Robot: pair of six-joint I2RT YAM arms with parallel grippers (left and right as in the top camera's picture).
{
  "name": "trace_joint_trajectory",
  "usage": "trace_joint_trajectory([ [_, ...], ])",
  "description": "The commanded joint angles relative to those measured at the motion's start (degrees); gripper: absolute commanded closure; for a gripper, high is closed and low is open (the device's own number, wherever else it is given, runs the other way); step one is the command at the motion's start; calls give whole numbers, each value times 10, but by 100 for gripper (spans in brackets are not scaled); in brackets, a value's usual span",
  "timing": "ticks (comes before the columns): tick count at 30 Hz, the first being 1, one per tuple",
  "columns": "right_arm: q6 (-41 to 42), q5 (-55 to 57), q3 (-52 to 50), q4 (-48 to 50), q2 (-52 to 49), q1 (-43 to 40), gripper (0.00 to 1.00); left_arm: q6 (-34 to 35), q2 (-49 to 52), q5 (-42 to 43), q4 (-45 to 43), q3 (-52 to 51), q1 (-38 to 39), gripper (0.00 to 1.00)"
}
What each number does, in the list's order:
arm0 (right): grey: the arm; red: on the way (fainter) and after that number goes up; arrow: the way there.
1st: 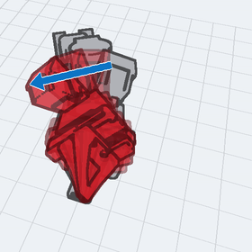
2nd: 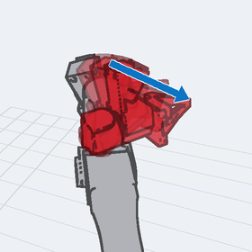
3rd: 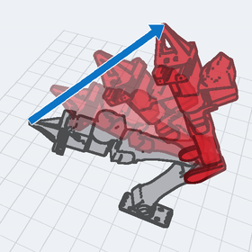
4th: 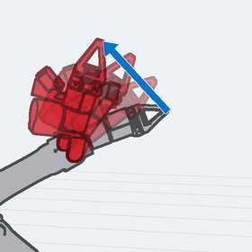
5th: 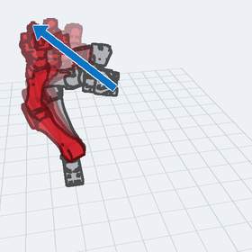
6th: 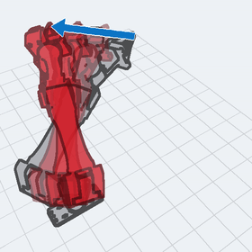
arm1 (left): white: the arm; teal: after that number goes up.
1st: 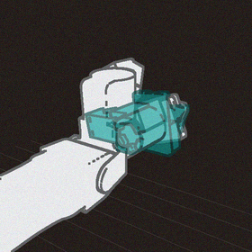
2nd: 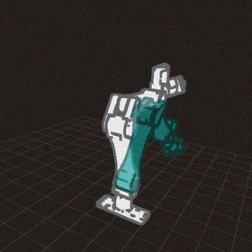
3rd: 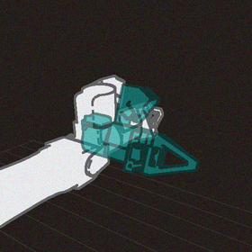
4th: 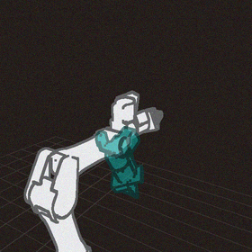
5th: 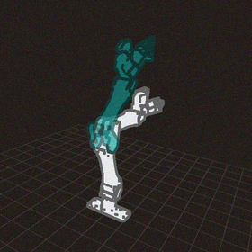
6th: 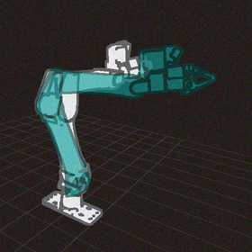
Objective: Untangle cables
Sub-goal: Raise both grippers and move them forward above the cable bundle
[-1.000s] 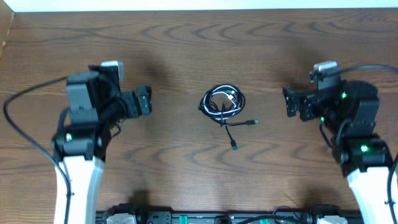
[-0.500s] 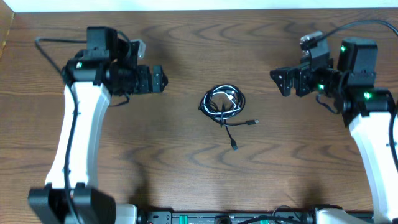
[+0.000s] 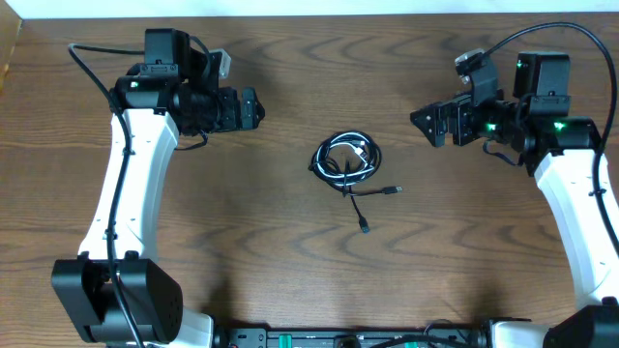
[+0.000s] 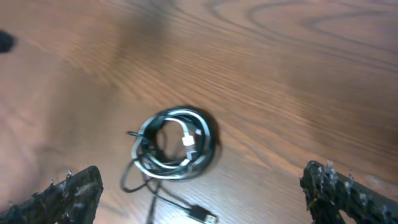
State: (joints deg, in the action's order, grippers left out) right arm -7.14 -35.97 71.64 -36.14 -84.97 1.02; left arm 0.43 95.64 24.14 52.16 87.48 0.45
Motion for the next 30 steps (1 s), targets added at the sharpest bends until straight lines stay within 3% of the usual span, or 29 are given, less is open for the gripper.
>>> trace_joint_trajectory([
  [1,-6,-62,13,0,2,1,1,9,-2,9,-7,13,0,0],
  [7,0,-48,13,2,-3,20,4,35,-1,3,-16,8,3,1],
  [17,45,98,13,8,-6,26,6,119,54,-39,-54,4,51,2],
  [30,45,114,13,45,-8,26,5,204,170,-54,-136,4,103,9],
])
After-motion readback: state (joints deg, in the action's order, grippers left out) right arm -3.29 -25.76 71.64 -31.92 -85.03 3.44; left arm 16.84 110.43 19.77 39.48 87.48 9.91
